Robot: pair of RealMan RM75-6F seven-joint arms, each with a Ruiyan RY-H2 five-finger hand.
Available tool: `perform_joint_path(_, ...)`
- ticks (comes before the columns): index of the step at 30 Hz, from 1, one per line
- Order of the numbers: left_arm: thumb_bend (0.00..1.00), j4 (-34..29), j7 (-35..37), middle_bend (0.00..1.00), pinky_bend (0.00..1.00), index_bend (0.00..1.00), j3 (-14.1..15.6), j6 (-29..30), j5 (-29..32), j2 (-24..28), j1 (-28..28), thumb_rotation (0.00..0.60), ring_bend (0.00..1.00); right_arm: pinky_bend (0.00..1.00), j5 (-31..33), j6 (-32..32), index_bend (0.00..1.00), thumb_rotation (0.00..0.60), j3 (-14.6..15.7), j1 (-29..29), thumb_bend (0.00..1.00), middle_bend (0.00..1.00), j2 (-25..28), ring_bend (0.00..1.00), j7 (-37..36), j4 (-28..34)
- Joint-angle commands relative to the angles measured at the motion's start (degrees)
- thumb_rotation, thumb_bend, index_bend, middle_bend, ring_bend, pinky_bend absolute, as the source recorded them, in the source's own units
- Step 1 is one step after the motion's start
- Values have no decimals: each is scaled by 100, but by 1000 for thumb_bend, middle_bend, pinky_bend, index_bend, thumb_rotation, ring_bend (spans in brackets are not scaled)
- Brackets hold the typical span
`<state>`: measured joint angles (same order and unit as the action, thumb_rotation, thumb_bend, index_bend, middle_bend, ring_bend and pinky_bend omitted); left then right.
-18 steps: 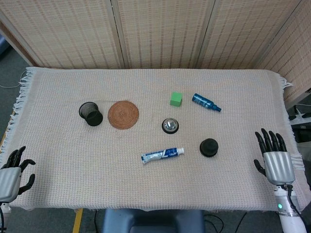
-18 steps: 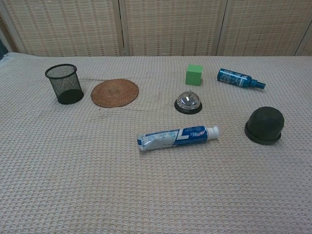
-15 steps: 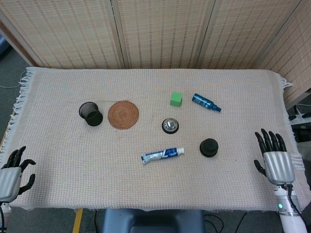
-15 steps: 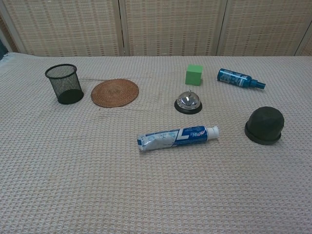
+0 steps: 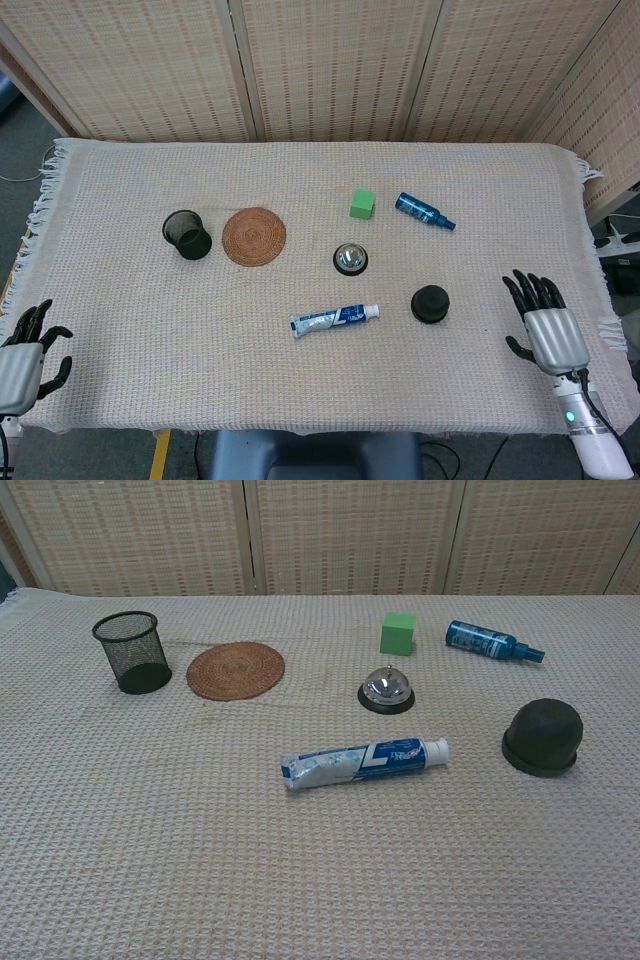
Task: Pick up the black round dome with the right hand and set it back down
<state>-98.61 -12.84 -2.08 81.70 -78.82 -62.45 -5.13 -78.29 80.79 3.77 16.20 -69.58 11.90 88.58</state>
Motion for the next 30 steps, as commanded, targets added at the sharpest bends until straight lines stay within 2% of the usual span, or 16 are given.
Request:
perform_joint_path(1, 413, -22, 13, 0, 390, 378, -2, 20, -9, 16, 10, 600, 0, 74, 241, -1029, 0, 600, -194, 476, 158, 0, 234, 0, -167, 336)
perform_joint_path(6, 414, -43, -19, 0, 391, 377, 13, 94, -84, 20, 33, 600, 0, 93, 687, -2084, 0, 600, -468, 1019, 152, 0, 345, 0, -136, 648)
perform_joint_path(12, 413, -56, -43, 0, 391, 377, 26, 36, -52, 38, 22, 600, 0, 108, 1667, -3218, 0, 600, -810, 1685, 142, 0, 217, 0, 135, 601)
perform_joint_path(17, 414, -79, -33, 0, 390, 377, 24, 35, -46, 60, 24, 600, 0, 113, 2447, -3646, 0, 600, -978, 2121, 143, 0, -58, 0, 466, 319)
perform_joint_path(25, 414, -95, -15, 0, 390, 378, 30, 39, -64, 79, 28, 600, 0, 122, 3436, -4400, 0, 600, -981, 2737, 142, 0, -372, 0, 634, -69)
perform_joint_path(30, 415, -98, 22, 0, 390, 377, 24, 40, -56, 96, 31, 600, 0, 136, 3713, -4569, 0, 600, -876, 2961, 142, 0, -436, 0, 643, -191)
